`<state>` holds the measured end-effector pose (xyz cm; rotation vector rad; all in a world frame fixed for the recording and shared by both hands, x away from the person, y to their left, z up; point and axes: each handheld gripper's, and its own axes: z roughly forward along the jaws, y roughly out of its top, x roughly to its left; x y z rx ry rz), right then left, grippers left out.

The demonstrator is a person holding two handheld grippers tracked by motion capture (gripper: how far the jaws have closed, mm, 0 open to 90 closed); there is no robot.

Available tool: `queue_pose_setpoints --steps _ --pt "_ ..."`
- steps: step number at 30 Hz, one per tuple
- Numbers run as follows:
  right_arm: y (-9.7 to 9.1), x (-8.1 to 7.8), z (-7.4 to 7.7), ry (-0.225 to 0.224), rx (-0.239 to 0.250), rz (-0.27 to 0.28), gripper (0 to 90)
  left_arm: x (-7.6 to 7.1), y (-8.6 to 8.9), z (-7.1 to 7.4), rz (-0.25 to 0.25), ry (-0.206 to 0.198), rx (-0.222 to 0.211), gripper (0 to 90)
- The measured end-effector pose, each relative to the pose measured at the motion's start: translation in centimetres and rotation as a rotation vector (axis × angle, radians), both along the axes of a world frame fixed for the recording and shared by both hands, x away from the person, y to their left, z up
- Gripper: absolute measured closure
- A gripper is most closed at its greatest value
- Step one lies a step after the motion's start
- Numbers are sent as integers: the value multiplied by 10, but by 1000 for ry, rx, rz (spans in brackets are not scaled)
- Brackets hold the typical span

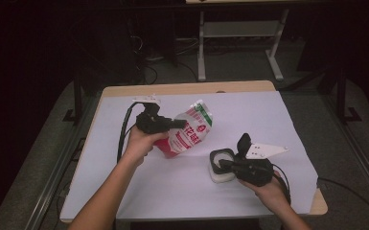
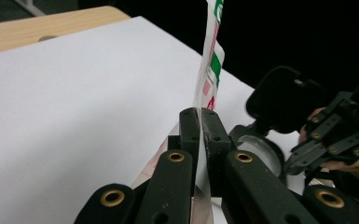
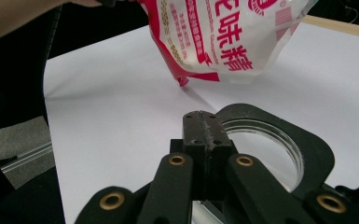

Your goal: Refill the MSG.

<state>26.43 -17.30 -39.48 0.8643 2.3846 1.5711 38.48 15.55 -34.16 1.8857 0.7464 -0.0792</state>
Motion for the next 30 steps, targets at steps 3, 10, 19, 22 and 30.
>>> queue_pose_setpoints --steps 3,10,19,22,30 --pt "-1 2 0 6 5 -2 900 -2 7 -4 9 -2 -32 899" --pt "-1 2 0 7 5 -2 900 -12 28 3 46 -27 2 896" --pt "-1 4 0 11 8 -1 900 -29 60 5 71 -49 38 896" --pt "-1 4 1 18 6 3 900 -34 72 3 79 -48 44 896" --pt "-2 6 0 17 6 8 900 -42 101 -6 116 -39 57 896"
